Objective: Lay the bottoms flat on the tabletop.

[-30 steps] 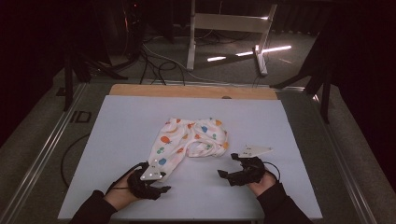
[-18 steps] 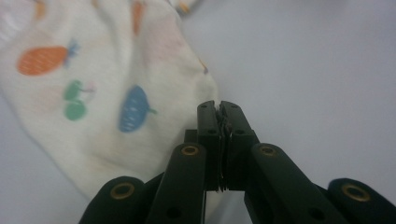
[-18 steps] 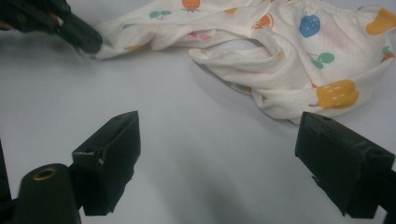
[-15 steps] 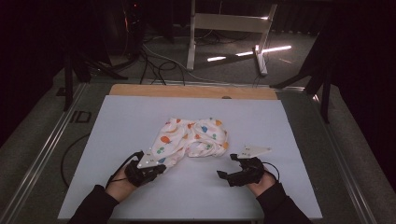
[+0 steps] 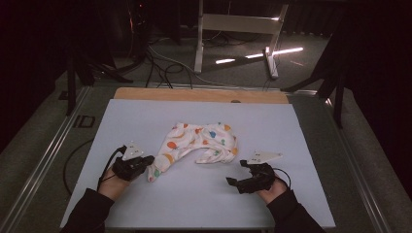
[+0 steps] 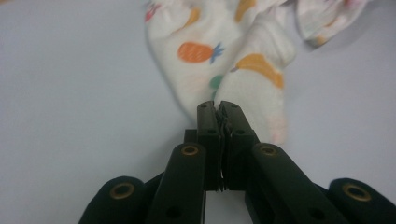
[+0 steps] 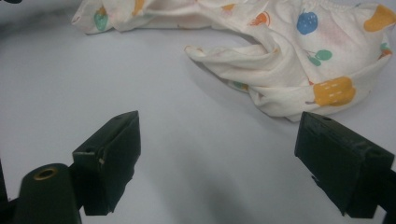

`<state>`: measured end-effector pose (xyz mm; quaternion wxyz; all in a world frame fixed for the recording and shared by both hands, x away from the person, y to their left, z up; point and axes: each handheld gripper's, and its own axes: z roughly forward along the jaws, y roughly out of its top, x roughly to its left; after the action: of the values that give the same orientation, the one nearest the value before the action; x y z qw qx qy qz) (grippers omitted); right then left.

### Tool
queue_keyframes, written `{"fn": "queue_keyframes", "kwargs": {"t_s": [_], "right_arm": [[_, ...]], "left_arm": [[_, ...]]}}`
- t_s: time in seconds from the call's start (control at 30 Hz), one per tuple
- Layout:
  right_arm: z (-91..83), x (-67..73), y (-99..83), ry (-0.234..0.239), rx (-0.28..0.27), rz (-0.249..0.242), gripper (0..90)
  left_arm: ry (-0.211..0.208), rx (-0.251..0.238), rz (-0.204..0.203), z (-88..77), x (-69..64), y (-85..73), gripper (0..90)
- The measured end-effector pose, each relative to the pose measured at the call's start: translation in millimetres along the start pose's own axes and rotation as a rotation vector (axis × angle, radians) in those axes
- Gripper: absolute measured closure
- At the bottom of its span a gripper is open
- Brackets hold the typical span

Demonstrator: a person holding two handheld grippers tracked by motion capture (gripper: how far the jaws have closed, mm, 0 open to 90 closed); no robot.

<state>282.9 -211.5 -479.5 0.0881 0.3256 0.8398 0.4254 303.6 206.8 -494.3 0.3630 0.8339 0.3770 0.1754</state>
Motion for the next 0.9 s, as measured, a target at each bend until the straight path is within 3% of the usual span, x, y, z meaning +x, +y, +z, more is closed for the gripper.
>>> {"fn": "queue_keyframes", "kwargs": {"t_s": [0.1, 0.27, 0.33, 0.47, 0.53, 0.63, 0.7, 0.77, 0.9], "right_arm": [[-0.3, 0.3, 0.4, 0.002, -0.001, -0.002, 14.5], [-0.9, 0.2, 0.5, 0.001, -0.003, -0.002, 14.5], [-0.4, 0.0, 0.1, 0.002, -0.002, 0.0, 14.5], [-0.9, -0.3, 0.0, 0.001, -0.002, -0.004, 14.5], [-1.6, -0.2, 0.2, -0.001, -0.004, -0.002, 14.5], [-1.7, -0.6, 0.3, -0.003, -0.005, -0.001, 14.5], [-1.6, -0.2, 0.2, -0.002, -0.006, 0.0, 14.5], [-1.9, 0.5, 0.2, -0.001, -0.007, -0.005, 14.5], [-2.3, 0.8, 0.2, -0.003, -0.007, -0.006, 14.5]], "left_arm": [[0.006, 0.023, -0.019, 4.6, 7.4, -5.8, 87.9], [0.011, 0.093, -0.009, 15.6, 12.3, -14.0, 82.6], [0.0, 0.087, -0.019, 15.8, 13.6, -15.2, 78.7], [-0.015, 0.033, 0.003, 3.5, 9.5, -8.7, 61.4], [-0.058, -0.02, 0.038, -5.5, 1.1, -2.9, 58.3], [-0.117, -0.051, 0.102, -10.8, -15.6, 5.1, 58.7], [-0.141, -0.035, 0.144, -7.1, -26.6, 8.0, 59.1], [-0.136, -0.001, 0.175, 0.5, -34.7, 8.4, 59.1], [-0.121, 0.056, 0.189, 16.8, -38.1, 3.8, 60.9]]}}
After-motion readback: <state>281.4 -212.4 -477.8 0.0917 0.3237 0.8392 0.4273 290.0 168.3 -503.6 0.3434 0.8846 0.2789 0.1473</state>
